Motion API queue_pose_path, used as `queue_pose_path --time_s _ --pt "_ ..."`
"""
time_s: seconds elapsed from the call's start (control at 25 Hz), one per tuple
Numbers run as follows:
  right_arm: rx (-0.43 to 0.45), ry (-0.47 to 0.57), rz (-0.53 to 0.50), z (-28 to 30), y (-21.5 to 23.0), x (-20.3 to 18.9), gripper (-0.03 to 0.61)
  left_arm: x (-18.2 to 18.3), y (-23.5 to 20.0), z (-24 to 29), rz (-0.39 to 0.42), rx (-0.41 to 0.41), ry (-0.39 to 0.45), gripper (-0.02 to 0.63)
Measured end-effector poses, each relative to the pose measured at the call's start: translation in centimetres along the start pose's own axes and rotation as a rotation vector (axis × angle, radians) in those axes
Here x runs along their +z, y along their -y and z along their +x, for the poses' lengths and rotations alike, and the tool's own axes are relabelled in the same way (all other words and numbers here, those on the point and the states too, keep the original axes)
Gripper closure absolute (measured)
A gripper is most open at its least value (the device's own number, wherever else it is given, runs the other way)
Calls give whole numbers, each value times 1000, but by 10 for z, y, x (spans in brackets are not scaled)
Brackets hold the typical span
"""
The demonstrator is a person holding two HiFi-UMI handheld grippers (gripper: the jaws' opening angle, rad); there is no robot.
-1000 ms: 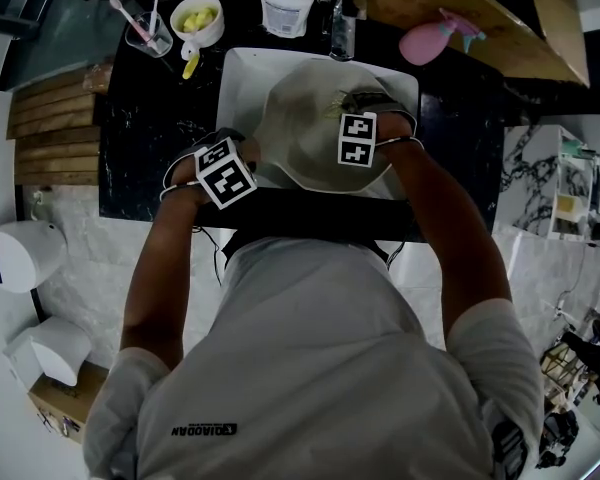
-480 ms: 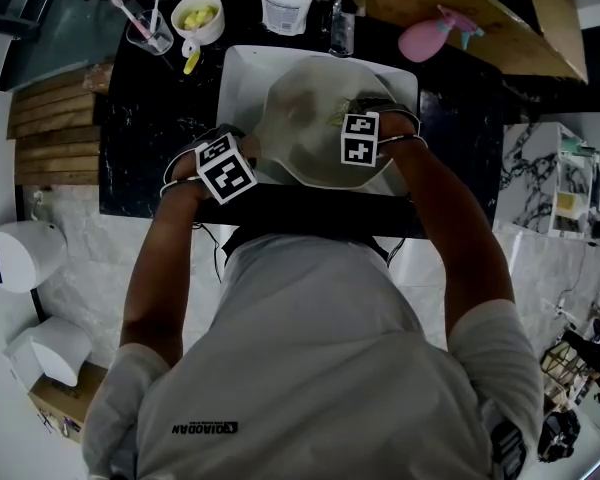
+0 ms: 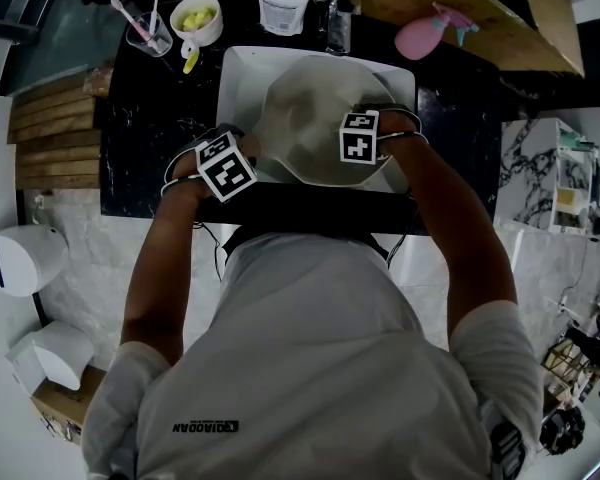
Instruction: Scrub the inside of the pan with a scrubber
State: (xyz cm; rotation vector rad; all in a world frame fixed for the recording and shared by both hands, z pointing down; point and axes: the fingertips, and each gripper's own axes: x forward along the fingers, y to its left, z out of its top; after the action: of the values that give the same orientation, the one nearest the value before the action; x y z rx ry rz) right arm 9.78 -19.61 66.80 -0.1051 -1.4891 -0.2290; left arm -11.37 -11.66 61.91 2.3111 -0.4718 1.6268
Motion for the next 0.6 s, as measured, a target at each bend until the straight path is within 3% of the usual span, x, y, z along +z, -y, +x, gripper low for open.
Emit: queue_pose_path --time_s 0.6 --pt "283 18 70 -12 -50 13 491 0 -1 0 5 6 2 382"
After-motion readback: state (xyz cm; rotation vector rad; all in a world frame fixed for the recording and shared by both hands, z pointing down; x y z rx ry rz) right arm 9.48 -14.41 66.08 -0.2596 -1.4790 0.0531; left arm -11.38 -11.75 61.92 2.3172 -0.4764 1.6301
